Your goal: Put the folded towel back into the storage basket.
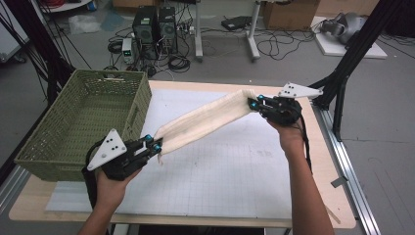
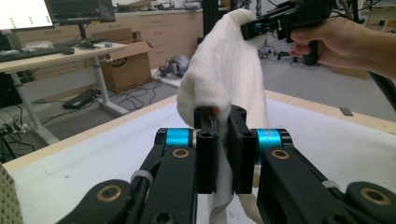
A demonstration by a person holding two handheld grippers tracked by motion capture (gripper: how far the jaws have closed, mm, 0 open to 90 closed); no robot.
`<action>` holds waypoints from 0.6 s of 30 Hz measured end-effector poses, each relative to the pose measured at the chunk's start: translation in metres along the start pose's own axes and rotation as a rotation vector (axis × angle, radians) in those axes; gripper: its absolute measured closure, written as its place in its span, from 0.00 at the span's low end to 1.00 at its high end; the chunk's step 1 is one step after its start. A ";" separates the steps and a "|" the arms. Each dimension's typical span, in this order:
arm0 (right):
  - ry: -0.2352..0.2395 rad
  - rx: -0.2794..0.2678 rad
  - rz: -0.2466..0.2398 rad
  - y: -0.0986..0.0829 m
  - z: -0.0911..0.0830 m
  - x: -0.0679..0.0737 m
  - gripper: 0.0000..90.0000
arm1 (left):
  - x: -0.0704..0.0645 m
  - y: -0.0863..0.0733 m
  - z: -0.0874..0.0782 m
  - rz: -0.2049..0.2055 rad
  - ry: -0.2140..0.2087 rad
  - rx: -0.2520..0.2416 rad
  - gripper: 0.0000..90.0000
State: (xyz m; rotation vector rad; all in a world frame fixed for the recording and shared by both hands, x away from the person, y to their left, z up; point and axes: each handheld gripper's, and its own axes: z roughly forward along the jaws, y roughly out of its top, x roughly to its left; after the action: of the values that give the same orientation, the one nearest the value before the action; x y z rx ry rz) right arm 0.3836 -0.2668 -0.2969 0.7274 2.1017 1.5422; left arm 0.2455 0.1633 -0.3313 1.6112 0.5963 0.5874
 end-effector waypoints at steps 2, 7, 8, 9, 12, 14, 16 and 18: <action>-0.004 0.004 -0.009 0.007 0.007 0.000 0.90 | 0.001 0.001 -0.002 0.006 0.007 -0.002 0.92; 0.001 -0.007 -0.019 0.022 0.021 0.000 0.90 | 0.005 0.002 -0.008 0.003 0.027 -0.015 0.92; 0.001 -0.007 -0.019 0.022 0.021 0.000 0.90 | 0.006 0.003 -0.010 0.001 0.031 -0.019 0.92; 0.006 -0.004 -0.017 0.025 0.024 0.001 0.90 | 0.008 0.004 -0.012 0.002 0.035 -0.022 0.92; 0.012 -0.006 -0.026 0.036 0.038 0.003 0.90 | 0.011 0.005 -0.018 -0.003 0.046 -0.031 0.92; 0.018 -0.006 -0.024 0.040 0.046 0.005 0.90 | 0.013 0.005 -0.021 -0.004 0.058 -0.031 0.92; 0.020 -0.006 -0.029 0.046 0.055 0.006 0.90 | 0.015 0.005 -0.025 -0.009 0.069 -0.034 0.92; 0.020 -0.007 -0.033 0.049 0.060 0.007 0.90 | 0.017 0.005 -0.030 -0.009 0.080 -0.035 0.92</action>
State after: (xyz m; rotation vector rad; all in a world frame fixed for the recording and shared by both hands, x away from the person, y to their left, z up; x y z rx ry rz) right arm 0.4230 -0.2067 -0.2678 0.6743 2.1115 1.5444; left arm 0.2384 0.1959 -0.3224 1.5570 0.6488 0.6553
